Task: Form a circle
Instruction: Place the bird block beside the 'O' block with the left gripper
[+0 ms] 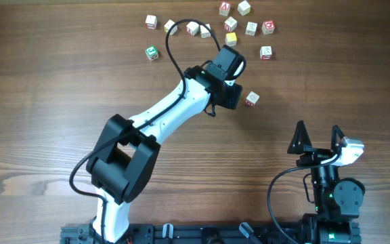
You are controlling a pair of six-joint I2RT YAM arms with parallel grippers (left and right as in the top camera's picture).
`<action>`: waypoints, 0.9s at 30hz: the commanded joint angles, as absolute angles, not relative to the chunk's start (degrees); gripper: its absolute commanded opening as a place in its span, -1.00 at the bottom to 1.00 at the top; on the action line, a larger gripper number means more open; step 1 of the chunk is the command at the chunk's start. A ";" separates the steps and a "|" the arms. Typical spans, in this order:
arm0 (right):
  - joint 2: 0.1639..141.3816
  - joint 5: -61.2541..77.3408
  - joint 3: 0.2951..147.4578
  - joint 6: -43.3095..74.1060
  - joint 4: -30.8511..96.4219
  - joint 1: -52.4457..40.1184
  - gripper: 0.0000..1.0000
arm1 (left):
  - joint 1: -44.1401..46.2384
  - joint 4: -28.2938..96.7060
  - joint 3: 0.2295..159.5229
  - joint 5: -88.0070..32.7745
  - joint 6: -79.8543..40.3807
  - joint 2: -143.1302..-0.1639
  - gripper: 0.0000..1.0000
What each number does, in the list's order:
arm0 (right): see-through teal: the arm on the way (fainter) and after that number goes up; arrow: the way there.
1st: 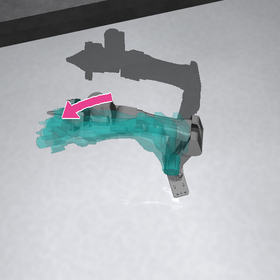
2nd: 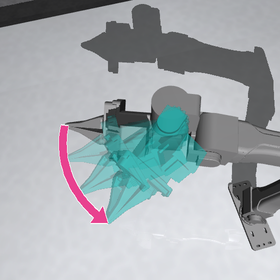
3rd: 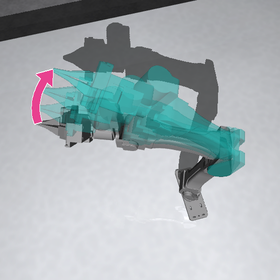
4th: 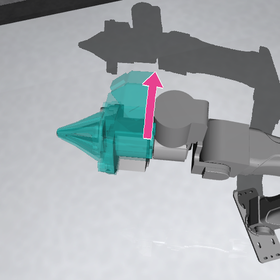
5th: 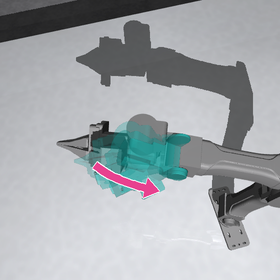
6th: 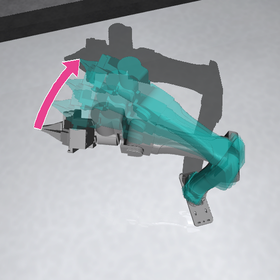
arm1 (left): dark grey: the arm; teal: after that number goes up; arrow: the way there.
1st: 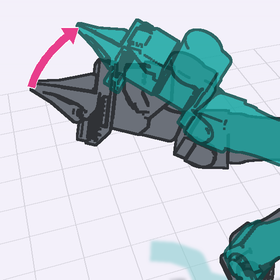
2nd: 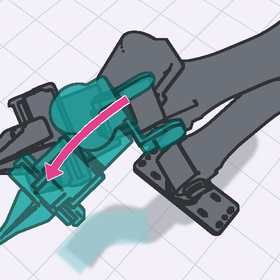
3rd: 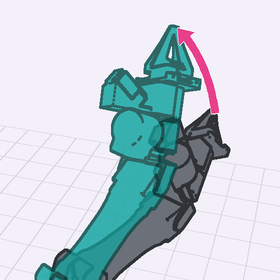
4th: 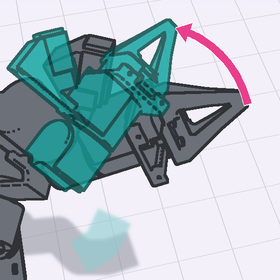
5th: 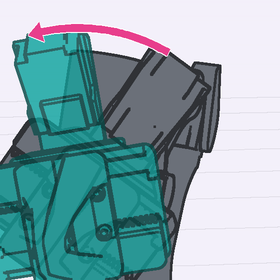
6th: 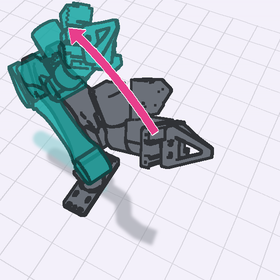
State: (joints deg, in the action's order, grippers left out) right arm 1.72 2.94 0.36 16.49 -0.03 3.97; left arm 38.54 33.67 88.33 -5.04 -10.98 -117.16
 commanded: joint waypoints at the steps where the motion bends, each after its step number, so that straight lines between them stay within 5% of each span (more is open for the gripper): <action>1: 1.72 2.66 0.30 16.67 -0.14 4.21 0.99 | 39.11 27.88 82.04 -5.52 -10.66 -117.08 -0.53; 11: 1.72 2.66 0.30 16.69 -0.14 4.21 0.99 | 40.82 11.66 72.73 -5.50 -10.66 -117.14 -0.48; 27: 1.72 2.66 0.30 16.69 -0.14 4.21 0.99 | 41.41 4.60 71.46 -4.40 -7.66 -122.43 -0.38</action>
